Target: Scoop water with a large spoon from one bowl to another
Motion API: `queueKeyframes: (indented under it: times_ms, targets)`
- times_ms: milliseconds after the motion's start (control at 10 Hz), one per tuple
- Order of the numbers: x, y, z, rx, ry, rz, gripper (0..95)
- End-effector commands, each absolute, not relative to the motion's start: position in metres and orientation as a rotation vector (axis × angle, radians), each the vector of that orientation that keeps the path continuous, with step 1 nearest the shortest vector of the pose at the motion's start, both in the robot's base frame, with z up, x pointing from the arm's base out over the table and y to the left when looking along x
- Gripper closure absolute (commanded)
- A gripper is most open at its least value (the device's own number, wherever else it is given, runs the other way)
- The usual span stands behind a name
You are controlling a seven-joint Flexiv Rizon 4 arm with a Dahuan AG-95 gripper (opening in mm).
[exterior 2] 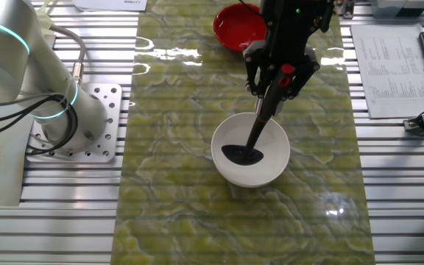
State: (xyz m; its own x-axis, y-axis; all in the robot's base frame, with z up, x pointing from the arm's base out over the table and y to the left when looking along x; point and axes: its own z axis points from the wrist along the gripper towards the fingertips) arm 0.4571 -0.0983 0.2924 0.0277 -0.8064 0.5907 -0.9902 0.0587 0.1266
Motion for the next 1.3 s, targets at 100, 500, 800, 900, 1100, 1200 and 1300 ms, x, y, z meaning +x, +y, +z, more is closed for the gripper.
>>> queueKeyframes:
  times_ms: [100,500,800,900,1100,1200,1300]
  targets:
    - [0.456,-0.097,0.292,1.78,-1.799,0.47,95.0]
    - [0.457,-0.092,0.29,1.765,-1.771,0.47,95.0]
    - [0.457,-0.088,0.288,1.761,-1.729,0.484,95.0]
    - [0.457,-0.087,0.288,1.759,-1.704,0.494,95.0]
    - [0.457,-0.085,0.288,1.759,-1.682,0.5,95.0]
    - [0.457,-0.084,0.288,1.758,-1.676,0.502,95.0]
    - [0.458,-0.082,0.289,1.757,-1.655,0.51,95.0]
